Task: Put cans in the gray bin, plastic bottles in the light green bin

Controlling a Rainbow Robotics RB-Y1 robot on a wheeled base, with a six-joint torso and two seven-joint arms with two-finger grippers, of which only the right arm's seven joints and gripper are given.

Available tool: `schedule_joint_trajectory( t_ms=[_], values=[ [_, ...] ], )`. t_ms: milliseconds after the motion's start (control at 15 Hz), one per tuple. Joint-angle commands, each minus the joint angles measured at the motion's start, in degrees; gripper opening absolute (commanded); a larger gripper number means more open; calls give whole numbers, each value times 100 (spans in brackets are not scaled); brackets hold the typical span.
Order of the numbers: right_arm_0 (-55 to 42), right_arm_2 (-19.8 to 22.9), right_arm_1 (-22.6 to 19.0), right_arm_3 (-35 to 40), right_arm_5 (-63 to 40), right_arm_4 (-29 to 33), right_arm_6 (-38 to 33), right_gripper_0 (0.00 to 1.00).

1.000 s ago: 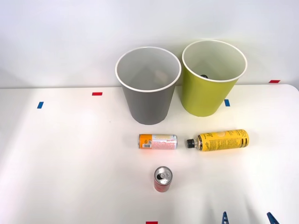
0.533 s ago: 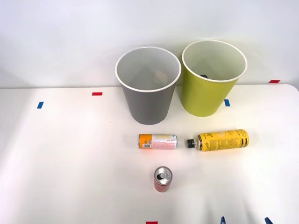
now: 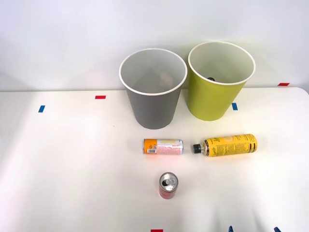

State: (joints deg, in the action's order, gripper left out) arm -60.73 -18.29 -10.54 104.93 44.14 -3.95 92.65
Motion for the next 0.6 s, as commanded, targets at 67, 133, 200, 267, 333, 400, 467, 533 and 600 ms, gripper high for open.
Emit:
schedule_joint_trajectory(
  t_ms=[67, 133, 200, 267, 333, 400, 467, 533, 600],
  values=[
    [0, 1, -1, 1, -2, -1, -1, 100],
    [0, 1, -1, 1, -2, -1, -1, 100],
    [0, 1, -1, 1, -2, -1, -1, 100],
    [0, 1, -1, 1, -2, -1, -1, 100],
    [0, 1, -1, 1, -2, -1, -1, 100],
    [0, 1, -1, 1, -2, -1, -1, 100],
    [0, 1, -1, 1, -2, -1, -1, 100],
    [0, 1, -1, 1, -2, -1, -1, 100],
    [0, 1, -1, 1, -2, -1, -1, 100]
  ],
)
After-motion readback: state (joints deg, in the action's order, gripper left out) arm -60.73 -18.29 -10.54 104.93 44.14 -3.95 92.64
